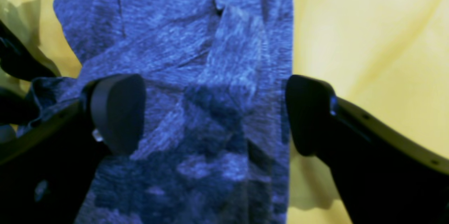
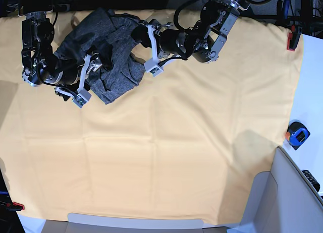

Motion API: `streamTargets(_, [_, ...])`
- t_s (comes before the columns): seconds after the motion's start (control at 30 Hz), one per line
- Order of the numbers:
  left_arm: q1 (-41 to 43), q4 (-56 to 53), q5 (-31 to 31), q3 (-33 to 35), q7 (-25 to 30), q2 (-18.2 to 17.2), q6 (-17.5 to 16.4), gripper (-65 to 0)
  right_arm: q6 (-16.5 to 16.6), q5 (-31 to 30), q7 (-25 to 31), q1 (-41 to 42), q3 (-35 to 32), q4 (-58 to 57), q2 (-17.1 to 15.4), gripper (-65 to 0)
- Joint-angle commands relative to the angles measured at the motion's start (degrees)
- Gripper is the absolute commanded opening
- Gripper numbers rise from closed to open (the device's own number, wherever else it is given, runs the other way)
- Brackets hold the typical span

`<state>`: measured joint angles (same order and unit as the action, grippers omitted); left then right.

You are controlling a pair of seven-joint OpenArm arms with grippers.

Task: Fold the T-shirt properly
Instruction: 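Grasp the bundle sides with both grippers and tuck them inward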

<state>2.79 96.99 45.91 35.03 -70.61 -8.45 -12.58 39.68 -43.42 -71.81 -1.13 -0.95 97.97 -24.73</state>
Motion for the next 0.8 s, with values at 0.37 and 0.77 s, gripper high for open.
streamTargets(0.37, [-1.9,-1.6,0.5,1.1,0.1,0.2,0.0,-65.0,0.3,-0.8,1.3,1.9,-0.9,-2.1,0.8,-38.9])
streamTargets(0.77, [-4.1,-0.7,0.5,0.8,-0.1,0.3,0.2,-65.0,0.3,-0.7,1.4,3.6,-0.5,-2.1,1.7,-39.0])
